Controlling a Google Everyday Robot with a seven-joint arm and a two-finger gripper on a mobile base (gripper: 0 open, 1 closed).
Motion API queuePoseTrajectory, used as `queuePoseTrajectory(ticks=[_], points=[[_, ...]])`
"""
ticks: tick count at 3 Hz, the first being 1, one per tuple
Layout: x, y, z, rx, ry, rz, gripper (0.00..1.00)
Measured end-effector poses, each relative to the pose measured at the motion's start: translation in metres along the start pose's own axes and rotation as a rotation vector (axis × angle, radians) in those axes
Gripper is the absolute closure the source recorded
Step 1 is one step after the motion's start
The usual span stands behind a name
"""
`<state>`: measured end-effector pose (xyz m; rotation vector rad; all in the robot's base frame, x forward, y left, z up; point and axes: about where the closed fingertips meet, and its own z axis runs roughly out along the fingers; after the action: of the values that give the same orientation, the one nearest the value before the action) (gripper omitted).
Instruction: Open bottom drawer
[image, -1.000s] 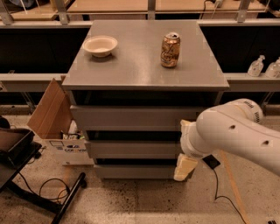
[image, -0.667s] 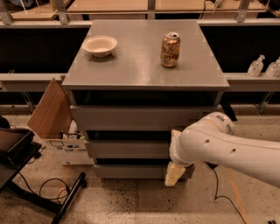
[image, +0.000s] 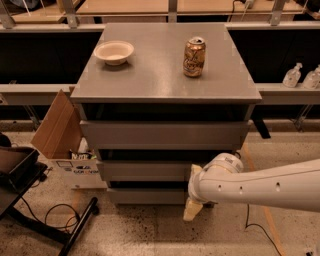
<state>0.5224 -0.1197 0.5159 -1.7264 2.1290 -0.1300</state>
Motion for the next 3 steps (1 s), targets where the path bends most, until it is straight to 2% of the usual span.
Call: queuePoseTrajectory(ticks=[1, 2, 3], points=[[0.022, -0.003, 0.043, 0.022, 0.022, 0.046, 0.0], [0.021, -0.002, 0.045, 0.02, 0.023, 0.045, 0.0], [0.019, 0.007, 0.066, 0.004, 0.037, 0.035, 0.0]])
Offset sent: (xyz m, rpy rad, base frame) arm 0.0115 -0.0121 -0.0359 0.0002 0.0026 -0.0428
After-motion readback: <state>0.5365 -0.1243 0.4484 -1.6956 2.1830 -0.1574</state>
